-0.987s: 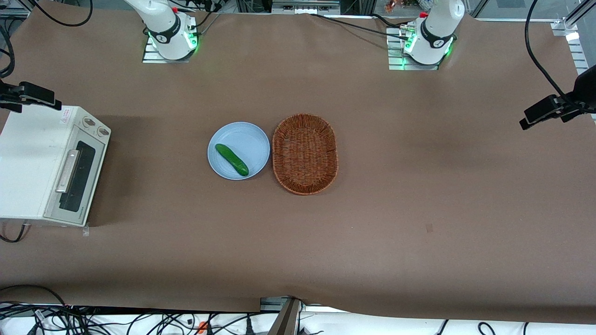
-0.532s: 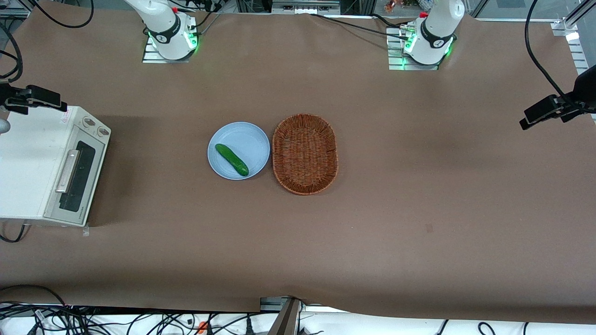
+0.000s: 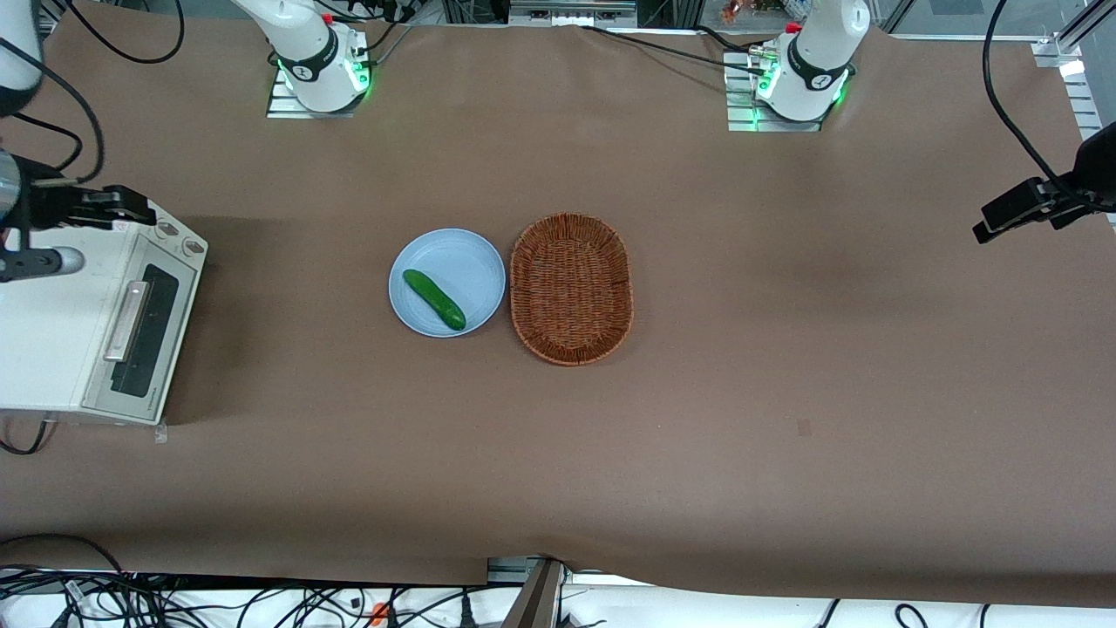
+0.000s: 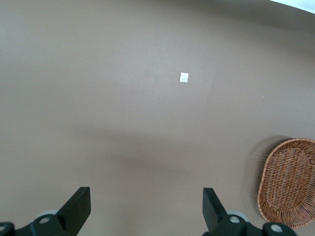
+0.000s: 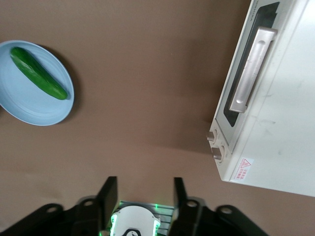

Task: Open oven door with right arm only
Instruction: 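Move the right gripper down to the silver handle of the oven door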

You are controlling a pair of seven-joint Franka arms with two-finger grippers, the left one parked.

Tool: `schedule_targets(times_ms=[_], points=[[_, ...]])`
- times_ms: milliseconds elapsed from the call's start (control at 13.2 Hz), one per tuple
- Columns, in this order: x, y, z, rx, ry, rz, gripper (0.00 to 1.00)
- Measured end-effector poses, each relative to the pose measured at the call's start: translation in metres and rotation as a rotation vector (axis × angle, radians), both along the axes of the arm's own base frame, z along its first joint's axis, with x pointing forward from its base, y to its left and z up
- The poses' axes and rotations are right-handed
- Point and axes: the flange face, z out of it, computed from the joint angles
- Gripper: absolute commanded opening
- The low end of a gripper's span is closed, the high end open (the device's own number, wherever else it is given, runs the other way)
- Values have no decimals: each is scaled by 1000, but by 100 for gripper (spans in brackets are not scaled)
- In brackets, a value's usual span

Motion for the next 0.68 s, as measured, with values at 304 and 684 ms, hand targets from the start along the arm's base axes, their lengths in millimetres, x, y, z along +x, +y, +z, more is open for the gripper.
schedule_targets(times_ms=[304,684], points=[[11,43,-43,-99,75,99,0],[21,41,-112,-201,147,145,0]])
